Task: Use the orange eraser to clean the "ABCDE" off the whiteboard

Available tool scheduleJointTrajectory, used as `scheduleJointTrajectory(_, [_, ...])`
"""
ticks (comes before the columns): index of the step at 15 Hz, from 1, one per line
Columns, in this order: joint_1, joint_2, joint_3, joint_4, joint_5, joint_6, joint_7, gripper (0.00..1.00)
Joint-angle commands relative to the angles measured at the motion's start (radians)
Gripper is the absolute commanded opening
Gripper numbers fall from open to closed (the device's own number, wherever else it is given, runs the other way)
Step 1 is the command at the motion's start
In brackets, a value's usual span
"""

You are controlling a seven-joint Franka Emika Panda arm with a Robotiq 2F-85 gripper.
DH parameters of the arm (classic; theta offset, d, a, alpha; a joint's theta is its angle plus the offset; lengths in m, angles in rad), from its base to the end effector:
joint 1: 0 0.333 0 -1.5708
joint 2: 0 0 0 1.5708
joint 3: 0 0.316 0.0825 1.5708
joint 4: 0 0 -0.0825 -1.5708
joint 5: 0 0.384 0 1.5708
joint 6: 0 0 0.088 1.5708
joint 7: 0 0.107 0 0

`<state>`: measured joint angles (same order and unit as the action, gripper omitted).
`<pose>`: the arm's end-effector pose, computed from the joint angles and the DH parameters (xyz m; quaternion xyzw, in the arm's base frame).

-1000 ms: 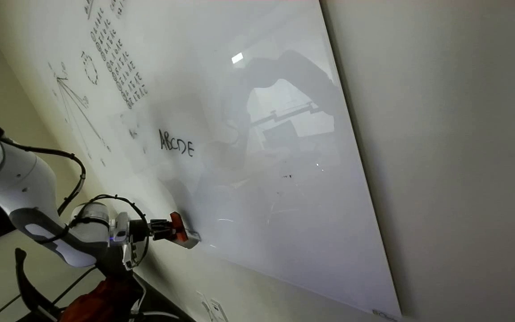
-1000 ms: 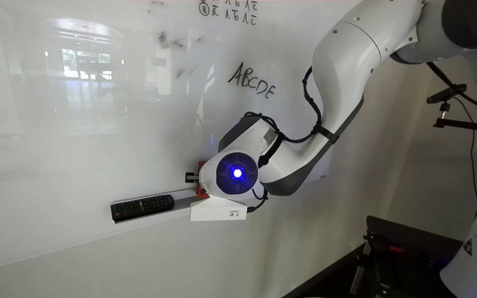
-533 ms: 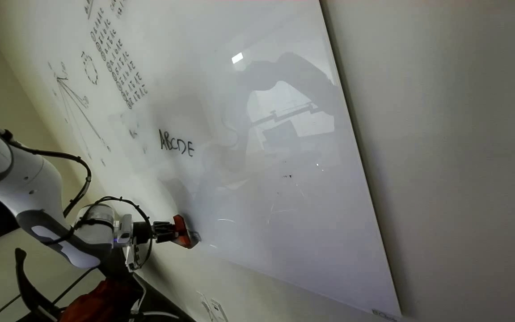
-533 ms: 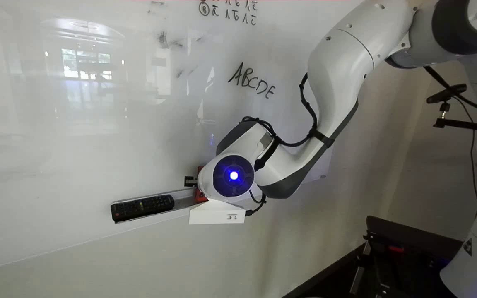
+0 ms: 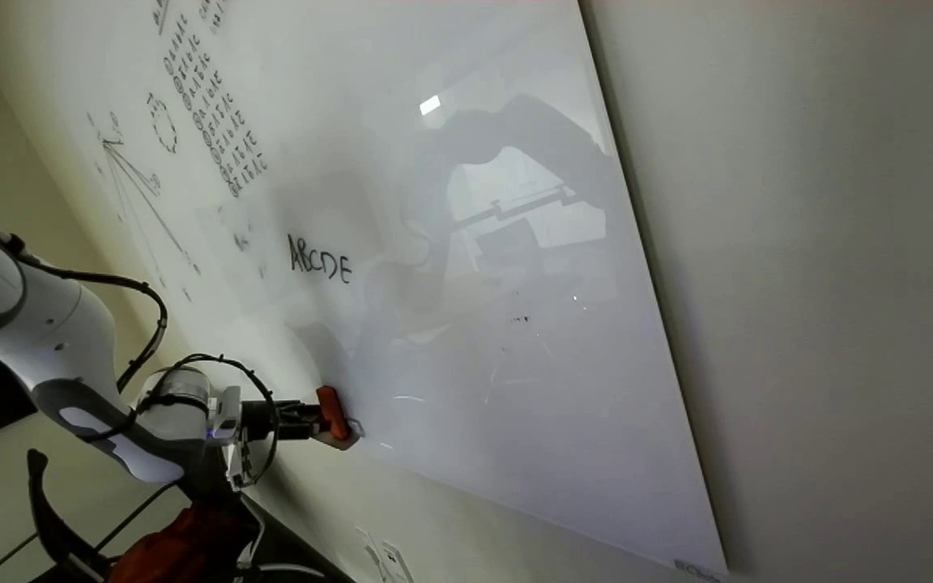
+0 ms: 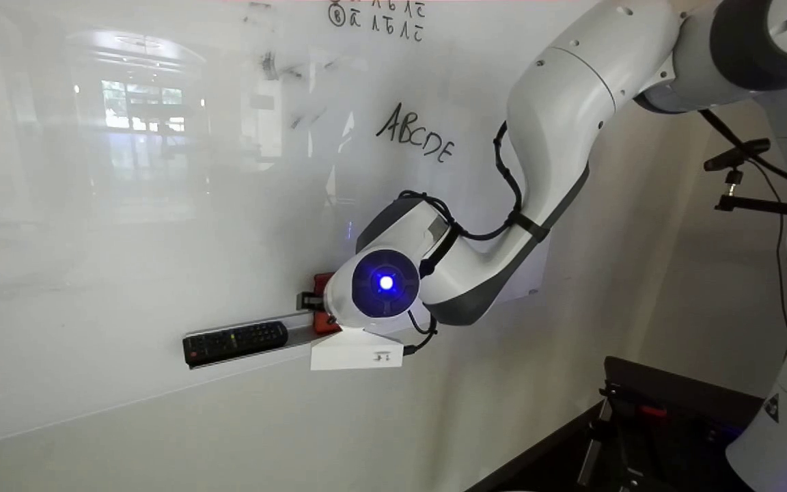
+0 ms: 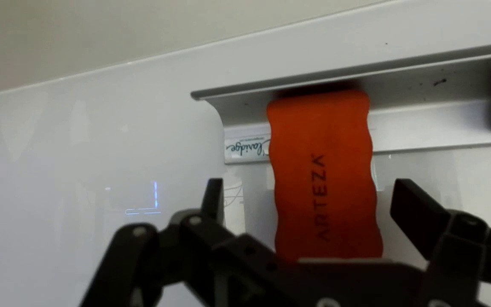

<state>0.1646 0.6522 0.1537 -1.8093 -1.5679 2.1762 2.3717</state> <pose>0.6279 0.1602 0.1845 0.7824 -0.3823 0.4534 0.1902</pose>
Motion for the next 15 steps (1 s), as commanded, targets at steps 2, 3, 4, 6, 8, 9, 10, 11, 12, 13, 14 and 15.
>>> scheduleJointTrajectory(2, [-0.019,-0.036,0.000,-0.014,0.017,0.068,-0.094,1.00])
scheduleJointTrajectory(3, [-0.022,-0.044,-0.001,-0.020,0.004,0.091,-0.115,1.00])
scheduleJointTrajectory(4, [-0.027,-0.051,-0.002,-0.025,-0.006,0.119,-0.141,1.00])
scheduleJointTrajectory(6, [-0.040,-0.065,-0.006,-0.032,-0.028,0.195,-0.197,1.00])
scheduleJointTrajectory(8, [-0.064,-0.082,-0.010,-0.041,-0.053,0.294,-0.266,1.00])
scheduleJointTrajectory(9, [-0.076,-0.090,-0.016,-0.044,-0.063,0.336,-0.305,1.00])
scheduleJointTrajectory(10, [-0.086,-0.096,-0.022,-0.048,-0.071,0.377,-0.344,1.00])
scheduleJointTrajectory(11, [-0.096,-0.104,-0.028,-0.053,-0.077,0.412,-0.387,1.00])
scheduleJointTrajectory(12, [-0.103,-0.110,-0.034,-0.060,-0.081,0.442,-0.427,1.00])
scheduleJointTrajectory(13, [-0.106,-0.119,-0.039,-0.074,-0.085,0.464,-0.466,1.00])
scheduleJointTrajectory(14, [-0.116,-0.129,-0.032,-0.091,-0.100,0.475,-0.494,1.00])
scheduleJointTrajectory(15, [-0.117,-0.134,-0.034,-0.100,-0.111,0.485,-0.518,1.00])
